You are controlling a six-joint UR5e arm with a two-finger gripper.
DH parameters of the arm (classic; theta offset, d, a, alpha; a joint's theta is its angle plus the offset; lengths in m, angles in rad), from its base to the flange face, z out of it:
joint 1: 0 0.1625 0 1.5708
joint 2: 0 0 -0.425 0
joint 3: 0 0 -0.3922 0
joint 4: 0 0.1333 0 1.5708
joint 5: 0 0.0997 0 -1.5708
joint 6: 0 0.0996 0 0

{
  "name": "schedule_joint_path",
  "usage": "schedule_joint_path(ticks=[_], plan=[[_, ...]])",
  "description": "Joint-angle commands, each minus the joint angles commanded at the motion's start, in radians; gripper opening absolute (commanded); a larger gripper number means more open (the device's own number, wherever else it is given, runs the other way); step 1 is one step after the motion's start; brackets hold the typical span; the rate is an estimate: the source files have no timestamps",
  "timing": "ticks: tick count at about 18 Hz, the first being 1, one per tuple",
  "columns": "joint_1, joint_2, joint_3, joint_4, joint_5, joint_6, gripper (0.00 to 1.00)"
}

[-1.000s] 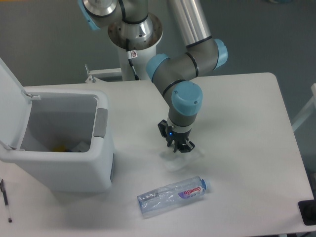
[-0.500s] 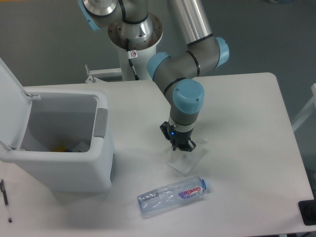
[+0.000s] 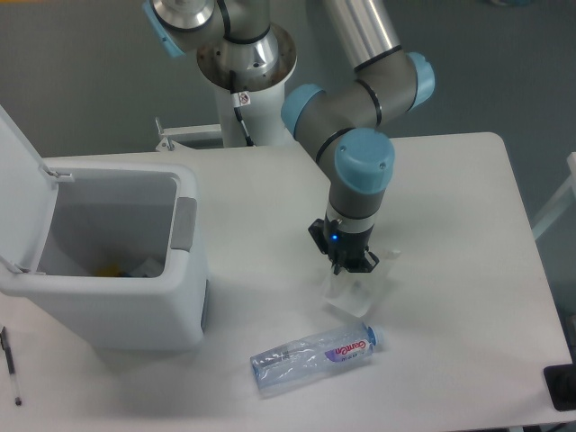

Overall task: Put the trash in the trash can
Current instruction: 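Close the gripper on the white tissue and lift it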

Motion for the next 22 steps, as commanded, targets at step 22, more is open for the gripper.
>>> schedule_joint_path(ticks=[22], plan=[[0.008, 0.026, 0.284, 0.008, -0.456, -0.628, 0.00]])
